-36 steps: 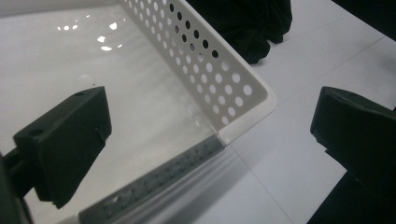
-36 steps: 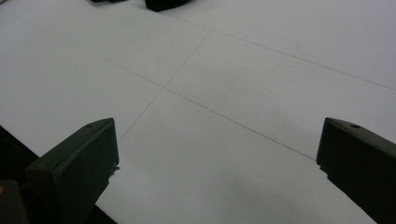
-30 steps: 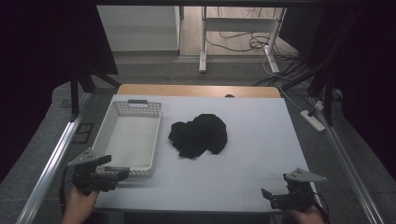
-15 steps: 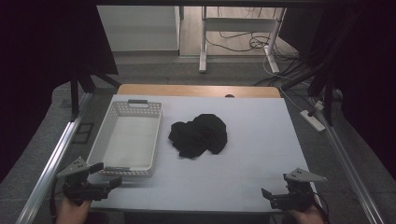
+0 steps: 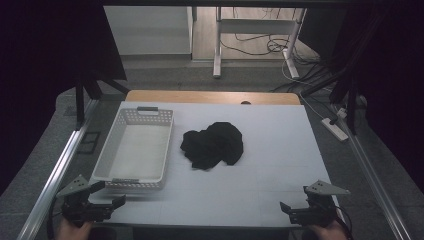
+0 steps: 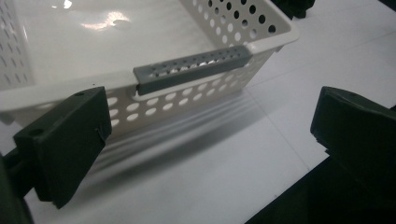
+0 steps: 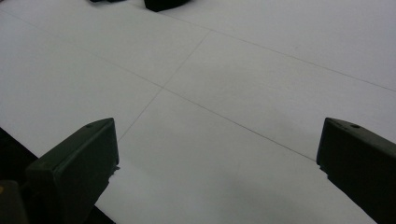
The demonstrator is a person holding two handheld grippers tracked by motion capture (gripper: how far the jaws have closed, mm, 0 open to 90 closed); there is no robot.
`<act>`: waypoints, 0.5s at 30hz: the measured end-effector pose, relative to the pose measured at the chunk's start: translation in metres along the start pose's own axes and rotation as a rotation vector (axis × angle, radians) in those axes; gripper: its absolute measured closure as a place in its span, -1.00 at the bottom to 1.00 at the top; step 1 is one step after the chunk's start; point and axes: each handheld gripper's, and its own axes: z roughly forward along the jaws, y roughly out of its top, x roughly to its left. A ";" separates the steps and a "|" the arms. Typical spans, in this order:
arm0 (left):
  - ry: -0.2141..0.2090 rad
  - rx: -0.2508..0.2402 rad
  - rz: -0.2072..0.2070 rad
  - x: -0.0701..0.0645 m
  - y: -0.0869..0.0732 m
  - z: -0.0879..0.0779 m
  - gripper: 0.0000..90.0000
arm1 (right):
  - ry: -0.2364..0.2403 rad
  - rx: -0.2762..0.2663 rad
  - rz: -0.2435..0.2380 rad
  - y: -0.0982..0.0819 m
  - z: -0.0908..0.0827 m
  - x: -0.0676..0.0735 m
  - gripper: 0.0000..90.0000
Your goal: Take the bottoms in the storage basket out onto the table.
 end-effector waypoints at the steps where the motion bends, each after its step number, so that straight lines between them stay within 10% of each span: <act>1: 0.001 0.003 0.000 0.000 -0.001 0.000 -1.00 | 0.000 0.000 0.001 0.000 0.000 0.000 -1.00; 15: 0.018 0.040 -0.013 0.004 -0.010 -0.001 -1.00 | -0.002 -0.004 0.003 0.000 0.000 0.000 -1.00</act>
